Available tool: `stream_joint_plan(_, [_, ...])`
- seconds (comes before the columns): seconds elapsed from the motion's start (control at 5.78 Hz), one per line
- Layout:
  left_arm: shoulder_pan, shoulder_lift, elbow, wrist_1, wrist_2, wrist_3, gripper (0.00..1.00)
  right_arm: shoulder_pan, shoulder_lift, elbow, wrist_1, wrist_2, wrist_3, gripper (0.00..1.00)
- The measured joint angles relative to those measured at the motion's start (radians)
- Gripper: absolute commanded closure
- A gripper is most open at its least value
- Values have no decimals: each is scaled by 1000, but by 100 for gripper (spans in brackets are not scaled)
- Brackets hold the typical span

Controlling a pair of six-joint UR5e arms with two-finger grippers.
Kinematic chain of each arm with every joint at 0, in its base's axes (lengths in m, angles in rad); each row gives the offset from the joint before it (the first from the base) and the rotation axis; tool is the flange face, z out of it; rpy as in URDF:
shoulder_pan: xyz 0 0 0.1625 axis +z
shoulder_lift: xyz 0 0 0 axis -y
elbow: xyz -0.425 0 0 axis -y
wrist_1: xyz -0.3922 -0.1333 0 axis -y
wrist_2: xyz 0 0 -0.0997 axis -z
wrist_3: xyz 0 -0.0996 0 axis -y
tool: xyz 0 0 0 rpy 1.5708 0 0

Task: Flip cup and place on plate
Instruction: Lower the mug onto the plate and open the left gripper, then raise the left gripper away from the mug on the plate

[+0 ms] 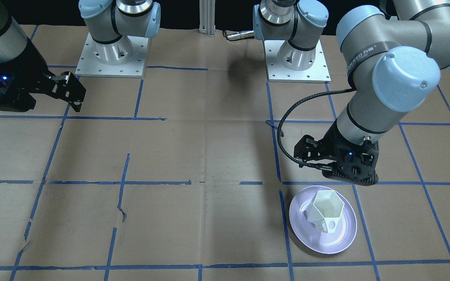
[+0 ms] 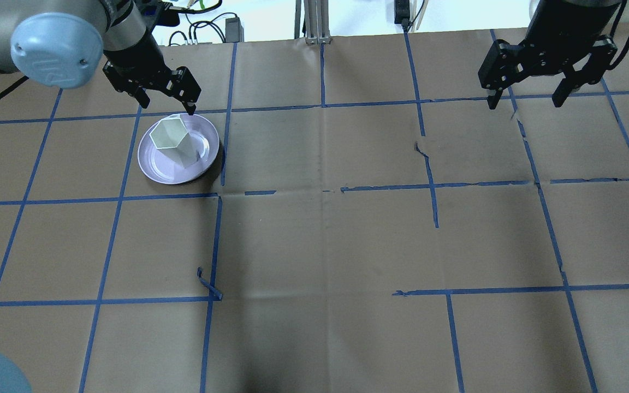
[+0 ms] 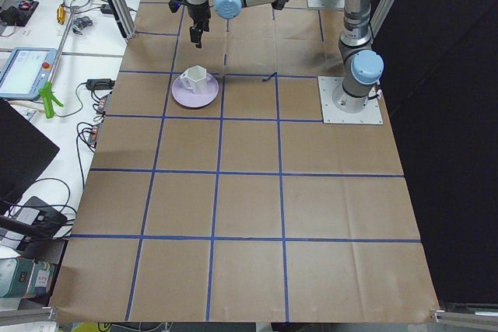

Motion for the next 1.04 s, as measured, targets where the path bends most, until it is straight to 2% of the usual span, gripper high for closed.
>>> stream_joint_plan(0.35, [-25, 114, 1, -145, 1, -77, 2, 0, 0, 0, 0, 0, 0, 0])
stream_joint_plan(0.69, [-42, 195, -61, -161, 0, -174, 2, 0, 0, 0, 0, 0, 0, 0])
stream_joint_plan(1.04, [-68, 212, -87, -136, 9, -202, 2, 0, 0, 0, 0, 0, 0, 0])
